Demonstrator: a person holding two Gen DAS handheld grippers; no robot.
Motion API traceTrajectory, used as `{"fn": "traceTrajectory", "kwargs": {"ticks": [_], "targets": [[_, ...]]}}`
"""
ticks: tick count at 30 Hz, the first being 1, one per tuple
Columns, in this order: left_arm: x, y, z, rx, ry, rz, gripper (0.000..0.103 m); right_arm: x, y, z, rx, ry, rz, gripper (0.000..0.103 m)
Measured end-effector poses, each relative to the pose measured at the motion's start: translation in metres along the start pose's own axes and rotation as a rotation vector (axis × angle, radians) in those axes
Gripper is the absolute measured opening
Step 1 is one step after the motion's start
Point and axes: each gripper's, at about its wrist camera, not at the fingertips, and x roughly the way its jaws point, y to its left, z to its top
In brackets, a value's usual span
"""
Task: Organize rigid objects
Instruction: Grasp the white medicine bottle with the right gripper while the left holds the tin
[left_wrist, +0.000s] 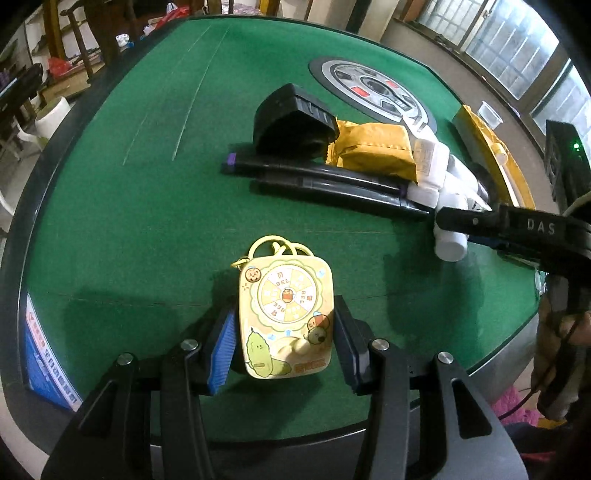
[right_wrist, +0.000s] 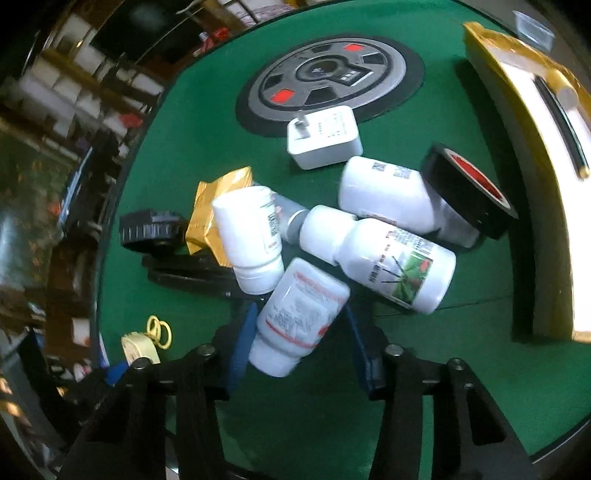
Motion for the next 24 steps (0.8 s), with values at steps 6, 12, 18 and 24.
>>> {"fn": "traceTrajectory", "kwargs": {"ticks": [6,12,18,24], "targets": [[0.003,-0.001,0.007,0.006,-0.018,-0.018,0.046,-0.01,0.004,-0.014,-0.077,-0.007,-0.016,0.038],[-0.004,-0.005,0.017,0.008,-0.047,-0.061,0.046,-0.03,0.007,-0.015,-0.111,-0.073,-0.015,0.038],[-0.012,-0.017,0.024,0.039,-0.067,-0.074,0.046,-0.04,0.006,-0.01,-0.113,-0.109,-0.011,0.038],[-0.015,-0.035,0.03,0.068,-0.071,-0.085,0.046,-0.046,0.002,-0.008,-0.114,-0.118,-0.006,0.038]]}}
